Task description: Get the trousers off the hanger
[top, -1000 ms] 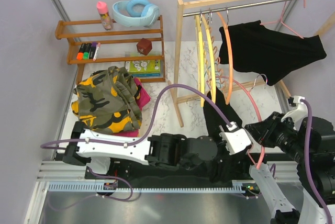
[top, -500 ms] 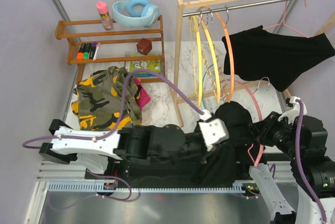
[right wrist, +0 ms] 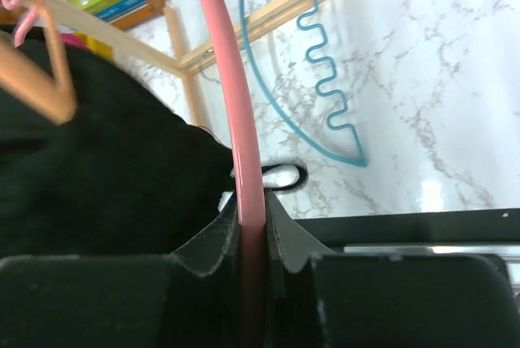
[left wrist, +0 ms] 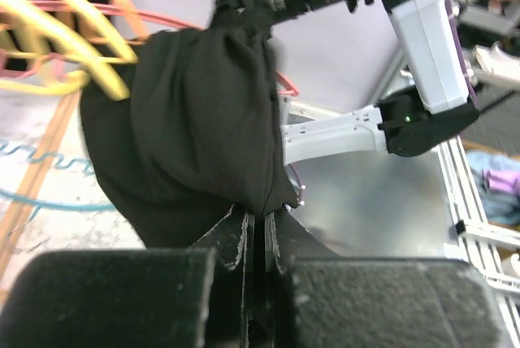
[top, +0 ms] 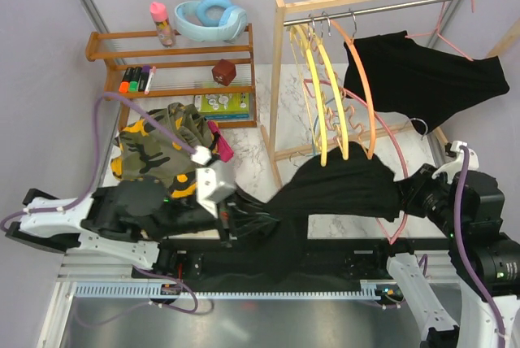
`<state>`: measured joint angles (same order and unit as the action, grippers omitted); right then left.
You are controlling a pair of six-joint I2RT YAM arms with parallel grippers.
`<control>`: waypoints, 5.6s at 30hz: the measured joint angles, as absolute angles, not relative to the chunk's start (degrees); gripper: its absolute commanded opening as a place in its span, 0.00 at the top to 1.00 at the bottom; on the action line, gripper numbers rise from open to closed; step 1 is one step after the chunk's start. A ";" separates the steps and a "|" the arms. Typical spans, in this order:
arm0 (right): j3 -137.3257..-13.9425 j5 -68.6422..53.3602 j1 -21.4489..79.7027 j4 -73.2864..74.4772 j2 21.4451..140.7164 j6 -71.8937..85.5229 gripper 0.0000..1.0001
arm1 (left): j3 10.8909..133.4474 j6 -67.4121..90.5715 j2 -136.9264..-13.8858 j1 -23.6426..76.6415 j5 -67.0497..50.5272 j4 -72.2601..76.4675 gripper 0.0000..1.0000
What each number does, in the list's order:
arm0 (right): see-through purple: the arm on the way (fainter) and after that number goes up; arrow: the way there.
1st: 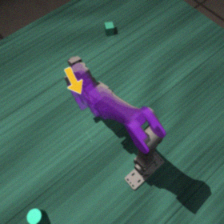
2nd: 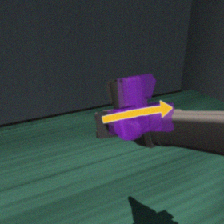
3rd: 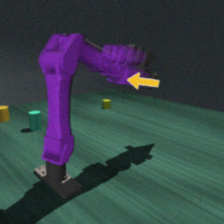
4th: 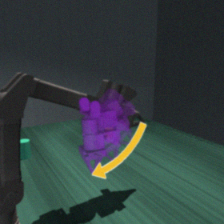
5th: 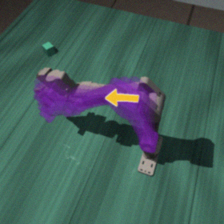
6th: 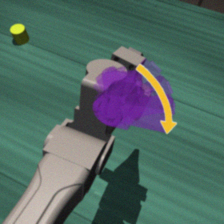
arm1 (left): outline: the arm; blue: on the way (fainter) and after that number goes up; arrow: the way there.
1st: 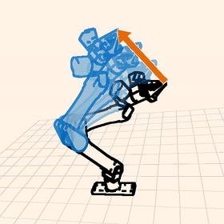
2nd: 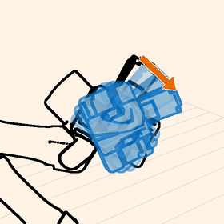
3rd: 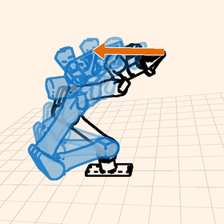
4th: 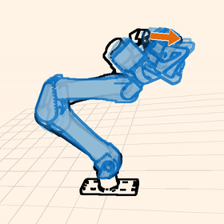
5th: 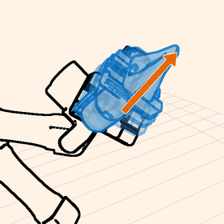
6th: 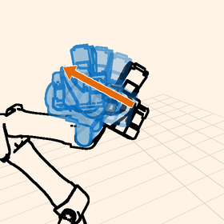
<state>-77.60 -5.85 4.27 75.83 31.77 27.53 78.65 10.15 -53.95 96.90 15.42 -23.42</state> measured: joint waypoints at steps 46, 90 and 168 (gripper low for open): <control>-66.87 -7.70 5.06 60.42 32.27 23.31 1.00 | 94.48 3.05 -61.34 40.40 42.33 -41.98 0.98; -72.93 3.84 5.54 63.00 43.94 16.62 1.00 | 80.47 30.00 -57.65 -11.18 3.33 -43.62 0.01; -61.95 -15.88 5.61 69.65 24.23 32.16 0.37 | 51.37 85.84 -110.17 71.13 11.70 78.15 0.98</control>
<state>-61.95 -15.88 5.61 69.65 24.23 32.16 51.37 85.84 -110.17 71.13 11.70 78.15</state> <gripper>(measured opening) 0.691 0.055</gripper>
